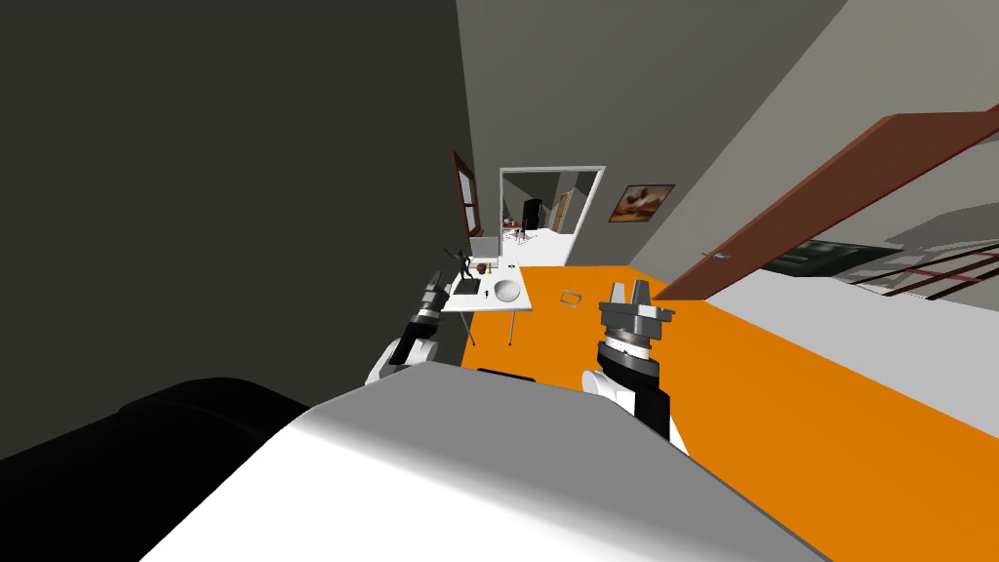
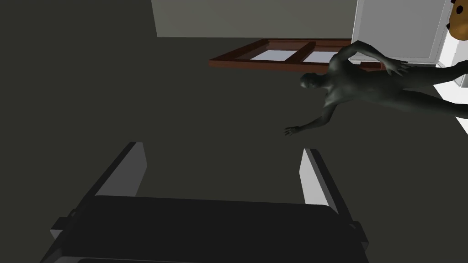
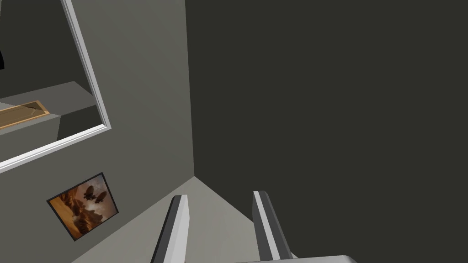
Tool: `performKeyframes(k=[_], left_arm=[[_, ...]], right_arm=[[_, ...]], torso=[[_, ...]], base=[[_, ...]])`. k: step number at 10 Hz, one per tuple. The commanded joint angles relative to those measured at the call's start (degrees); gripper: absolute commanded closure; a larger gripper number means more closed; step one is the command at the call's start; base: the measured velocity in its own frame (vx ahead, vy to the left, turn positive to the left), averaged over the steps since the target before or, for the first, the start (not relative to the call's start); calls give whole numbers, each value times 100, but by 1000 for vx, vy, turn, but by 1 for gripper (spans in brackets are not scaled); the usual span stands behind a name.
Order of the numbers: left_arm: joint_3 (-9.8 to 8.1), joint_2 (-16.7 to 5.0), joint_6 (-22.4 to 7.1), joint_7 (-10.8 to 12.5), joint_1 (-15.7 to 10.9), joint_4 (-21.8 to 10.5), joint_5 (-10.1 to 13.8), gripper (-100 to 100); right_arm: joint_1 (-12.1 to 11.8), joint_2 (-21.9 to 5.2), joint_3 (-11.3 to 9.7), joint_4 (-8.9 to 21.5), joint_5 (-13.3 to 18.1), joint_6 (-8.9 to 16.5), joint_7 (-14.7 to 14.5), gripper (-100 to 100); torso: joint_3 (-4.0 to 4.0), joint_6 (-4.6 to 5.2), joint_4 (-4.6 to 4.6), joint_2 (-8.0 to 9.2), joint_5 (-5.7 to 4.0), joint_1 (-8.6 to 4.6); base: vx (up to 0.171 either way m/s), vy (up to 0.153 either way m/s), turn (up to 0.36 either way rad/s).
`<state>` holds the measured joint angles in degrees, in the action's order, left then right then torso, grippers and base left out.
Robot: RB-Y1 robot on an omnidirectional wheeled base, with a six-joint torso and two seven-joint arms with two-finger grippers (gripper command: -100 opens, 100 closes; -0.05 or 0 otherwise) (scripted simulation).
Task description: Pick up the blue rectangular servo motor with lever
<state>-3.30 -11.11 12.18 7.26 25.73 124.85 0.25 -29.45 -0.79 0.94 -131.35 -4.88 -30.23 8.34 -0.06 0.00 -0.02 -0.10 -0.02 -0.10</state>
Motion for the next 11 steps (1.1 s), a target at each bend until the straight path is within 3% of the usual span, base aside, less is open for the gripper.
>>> performKeyframes(k=[1,11], left_arm=[[-45,-104,-286,68,-56,-17,127,-100],[-234,-539,-1864,364,-443,-246,720,-100]], right_arm=[[0,0,0,0,0,0,0,0],[0,0,0,0,0,0,0,0]], torso=[[0,0,0,0,0,0],[-1,-1,-1,-2,0,-1]], base=[[28,-32,-46],[28,-31,-38]])
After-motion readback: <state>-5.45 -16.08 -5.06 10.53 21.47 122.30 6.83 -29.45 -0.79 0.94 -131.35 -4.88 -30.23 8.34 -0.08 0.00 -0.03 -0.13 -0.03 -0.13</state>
